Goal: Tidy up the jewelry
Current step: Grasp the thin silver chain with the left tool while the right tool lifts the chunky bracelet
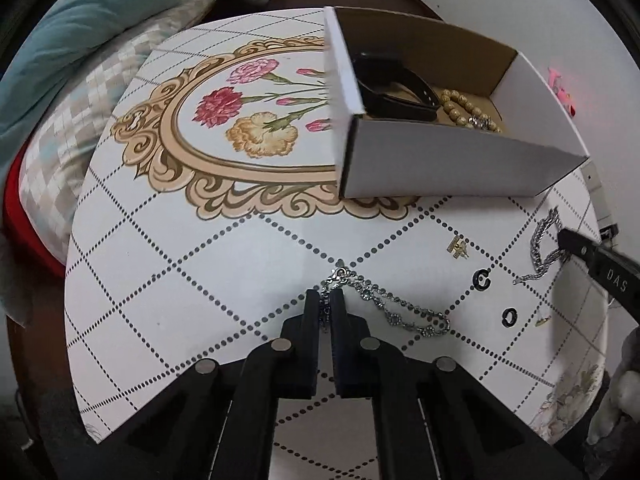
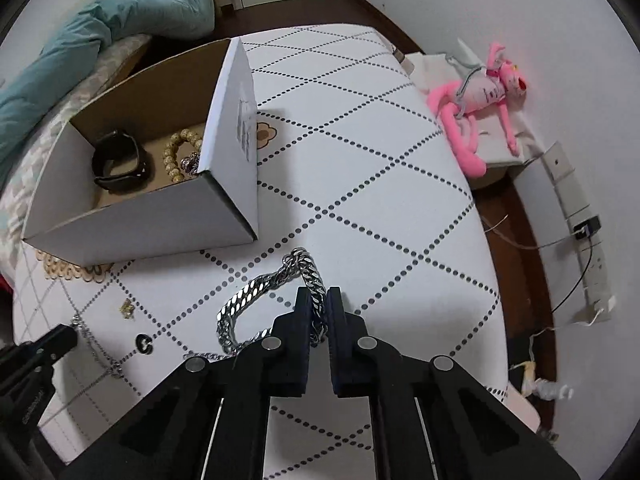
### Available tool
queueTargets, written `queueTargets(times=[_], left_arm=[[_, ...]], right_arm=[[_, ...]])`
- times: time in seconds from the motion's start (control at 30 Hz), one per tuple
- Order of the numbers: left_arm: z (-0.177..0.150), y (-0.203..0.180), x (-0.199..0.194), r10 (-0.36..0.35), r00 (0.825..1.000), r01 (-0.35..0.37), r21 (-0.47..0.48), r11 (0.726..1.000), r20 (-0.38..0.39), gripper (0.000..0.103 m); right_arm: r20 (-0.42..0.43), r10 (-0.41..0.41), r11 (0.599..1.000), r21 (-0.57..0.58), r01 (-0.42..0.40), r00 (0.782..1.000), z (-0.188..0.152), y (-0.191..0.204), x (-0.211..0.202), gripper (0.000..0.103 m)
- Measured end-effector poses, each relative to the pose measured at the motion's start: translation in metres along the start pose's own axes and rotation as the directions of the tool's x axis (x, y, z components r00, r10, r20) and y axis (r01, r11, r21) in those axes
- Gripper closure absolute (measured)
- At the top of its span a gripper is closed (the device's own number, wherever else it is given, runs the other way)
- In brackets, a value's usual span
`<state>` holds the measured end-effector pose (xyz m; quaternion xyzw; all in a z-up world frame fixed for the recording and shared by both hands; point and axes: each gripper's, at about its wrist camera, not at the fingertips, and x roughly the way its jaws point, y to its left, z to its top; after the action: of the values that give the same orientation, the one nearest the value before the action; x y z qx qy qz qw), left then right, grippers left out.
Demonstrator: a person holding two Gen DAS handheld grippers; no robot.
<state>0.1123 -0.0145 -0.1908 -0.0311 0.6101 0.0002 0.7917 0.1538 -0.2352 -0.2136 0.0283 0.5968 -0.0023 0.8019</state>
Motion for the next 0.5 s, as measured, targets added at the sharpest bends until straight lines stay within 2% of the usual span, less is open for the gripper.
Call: queueTargets(times=[0.13, 0.2, 0.33, 0.5], left_arm=[[-0.005, 0.009, -0.015, -0.030, 0.999, 0.031, -0.032, 0.999, 0.019, 0.103], [-0.004, 0.009, -0.025, -0.040, 0.999, 0.041, -0.033, 0.999, 0.033, 0.103], [-0.006, 0.013, -0.044, -0.075, 0.996, 0.078, -0.051, 0.996, 0.056, 0.103], [-0.003, 0.033, -0.049, -0.189, 0.980, 0.196, -0.111, 0.974, 0.068, 0.101]], right_arm=[[0.005, 0.073, 0.997, 0.032, -0.073, 0.997, -0.005, -0.009, -0.011, 0.099], [0.020, 0.132, 0.990, 0.052, -0.133, 0.991, -0.010, -0.011, -0.022, 0.099], [0.043, 0.192, 0.979, 0.056, -0.194, 0.981, -0.017, -0.007, -0.040, 0.099], [0.076, 0.221, 0.973, 0.049, -0.225, 0.972, -0.019, -0.002, -0.062, 0.099]])
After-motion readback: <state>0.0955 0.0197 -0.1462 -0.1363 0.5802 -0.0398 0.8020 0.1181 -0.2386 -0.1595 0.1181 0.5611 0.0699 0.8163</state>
